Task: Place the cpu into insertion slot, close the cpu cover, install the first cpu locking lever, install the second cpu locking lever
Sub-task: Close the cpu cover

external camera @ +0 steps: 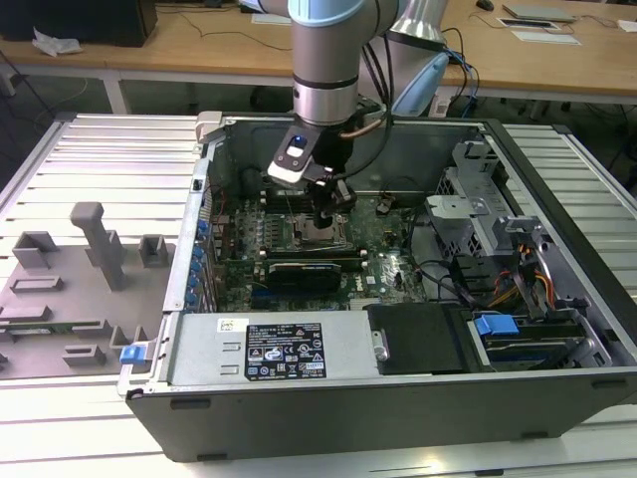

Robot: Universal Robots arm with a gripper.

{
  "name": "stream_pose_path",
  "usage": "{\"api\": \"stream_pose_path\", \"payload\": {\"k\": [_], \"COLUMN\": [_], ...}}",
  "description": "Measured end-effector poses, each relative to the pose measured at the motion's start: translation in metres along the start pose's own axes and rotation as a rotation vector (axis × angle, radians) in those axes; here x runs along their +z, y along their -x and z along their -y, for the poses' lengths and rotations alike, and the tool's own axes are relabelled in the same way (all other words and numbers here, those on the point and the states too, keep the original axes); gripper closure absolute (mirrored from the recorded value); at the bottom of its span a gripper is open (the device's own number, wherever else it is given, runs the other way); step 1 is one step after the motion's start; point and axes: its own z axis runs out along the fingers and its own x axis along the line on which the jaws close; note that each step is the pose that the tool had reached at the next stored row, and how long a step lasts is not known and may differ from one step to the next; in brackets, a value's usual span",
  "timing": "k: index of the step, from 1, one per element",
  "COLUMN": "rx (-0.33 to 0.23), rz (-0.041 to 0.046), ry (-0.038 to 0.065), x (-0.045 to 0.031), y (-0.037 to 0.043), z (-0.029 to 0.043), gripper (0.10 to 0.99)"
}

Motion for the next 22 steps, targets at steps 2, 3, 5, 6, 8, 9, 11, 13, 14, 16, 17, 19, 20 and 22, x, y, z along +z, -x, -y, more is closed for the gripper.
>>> {"api": "stream_pose_path", "payload": {"k": [2,3,5,6,8,9,11,13,14,16,17,19,20,22], "rx": [-0.081,-0.115,-0.174,-0.192,-0.267,-0.301,-0.361,-0.401,-0.424,-0.465,-0.484,-0.523,-0.547,-0.588], "rz": [0.0085,0.0118,0.0172,0.0187,0.0242,0.0267,0.0311,0.0337,0.0352,0.0372,0.0381,0.0397,0.0406,0.0419], "ry": [0.002,0.002,0.004,0.004,0.007,0.009,0.011,0.013,0.014,0.017,0.018,0.02,0.022,0.025], "x": [0.0001,0.0001,0.0002,0.0002,0.0004,0.0005,0.0006,0.0007,0.0008,0.0007,0.0008,0.0008,0.0009,0.001], "y": [0.0,0.0,0.0,0.0,0.0,0.0,-0.0001,-0.0001,-0.0001,-0.0001,-0.0001,-0.0001,-0.0001,-0.0001], "z": [0.0,0.0,0.0,0.0,0.0,0.0,0.0,-0.0001,-0.0001,0.0,0.0,0.0,0.0,0.0], "gripper": [0.98,0.98,0.98,0.98,0.98,0.98,0.98,0.98,0.98,0.98,0.98,0.98,0.98,0.98]}}
